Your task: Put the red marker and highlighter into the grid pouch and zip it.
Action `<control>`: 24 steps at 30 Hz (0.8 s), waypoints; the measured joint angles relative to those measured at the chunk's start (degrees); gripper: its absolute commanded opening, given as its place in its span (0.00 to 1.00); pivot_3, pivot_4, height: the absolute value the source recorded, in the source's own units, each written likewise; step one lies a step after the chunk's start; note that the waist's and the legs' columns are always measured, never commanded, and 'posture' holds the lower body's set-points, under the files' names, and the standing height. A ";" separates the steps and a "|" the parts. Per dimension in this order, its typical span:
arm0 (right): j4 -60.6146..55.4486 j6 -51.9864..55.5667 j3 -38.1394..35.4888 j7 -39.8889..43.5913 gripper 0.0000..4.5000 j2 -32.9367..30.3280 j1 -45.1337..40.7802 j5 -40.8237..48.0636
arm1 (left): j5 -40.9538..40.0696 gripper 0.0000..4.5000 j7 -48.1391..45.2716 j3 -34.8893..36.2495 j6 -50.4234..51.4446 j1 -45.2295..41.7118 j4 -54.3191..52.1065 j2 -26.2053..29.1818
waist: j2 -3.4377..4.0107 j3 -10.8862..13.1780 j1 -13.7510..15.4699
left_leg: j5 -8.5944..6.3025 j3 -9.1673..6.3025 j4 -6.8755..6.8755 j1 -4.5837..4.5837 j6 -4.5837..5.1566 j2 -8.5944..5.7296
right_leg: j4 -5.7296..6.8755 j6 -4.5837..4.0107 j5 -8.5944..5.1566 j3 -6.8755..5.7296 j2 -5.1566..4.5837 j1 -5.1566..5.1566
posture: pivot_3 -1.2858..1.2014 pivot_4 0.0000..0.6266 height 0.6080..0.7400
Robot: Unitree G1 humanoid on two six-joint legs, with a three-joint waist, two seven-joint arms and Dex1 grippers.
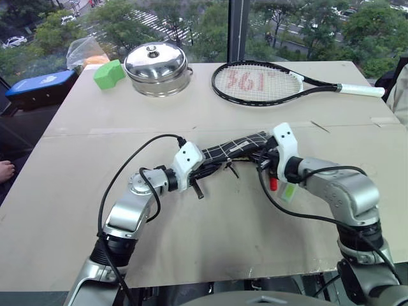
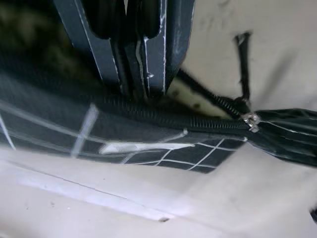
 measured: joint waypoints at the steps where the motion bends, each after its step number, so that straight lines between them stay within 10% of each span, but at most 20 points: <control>1: 1.12 -4.79 4.79 0.98 0.02 -1.49 -1.39 -3.44 | 0.02 0.00 -0.02 -0.12 0.00 -0.13 -0.01 0.01 | 0.00 0.00 -0.10 | 0.00 0.00 0.00 0.01 0.00 0.00 | -0.01 0.02 -0.01 0.01 0.01 0.00 | 0.52 0.24 1.00; 9: 12.67 -31.27 26.62 7.73 0.02 -8.28 -11.66 -27.65 | 2.17 0.00 1.56 -1.28 1.04 -1.71 0.29 0.56 | -0.04 0.01 -0.06 | 0.13 0.03 0.02 0.01 -0.21 -0.01 | -0.01 0.08 -0.04 0.02 -0.01 0.01 | 0.52 0.24 1.00; 18: 20.19 -43.06 28.45 12.07 0.93 -8.30 -14.26 -38.75 | 2.77 0.00 3.19 -1.72 3.43 -1.83 0.59 0.46 | -0.05 0.02 -0.05 | 0.17 0.04 0.02 0.02 -0.28 0.02 | 0.00 0.10 -0.05 0.01 -0.02 0.01 | 0.52 0.24 1.00; 24: 17.86 -43.38 24.97 15.14 0.99 -8.87 -12.03 -40.50 | 2.07 0.00 3.40 -1.86 4.61 -2.02 0.55 0.31 | -0.05 0.02 0.14 | 0.17 0.02 0.02 0.01 -0.29 0.02 | 0.02 0.10 -0.06 -0.02 -0.03 0.02 | 0.52 0.24 1.00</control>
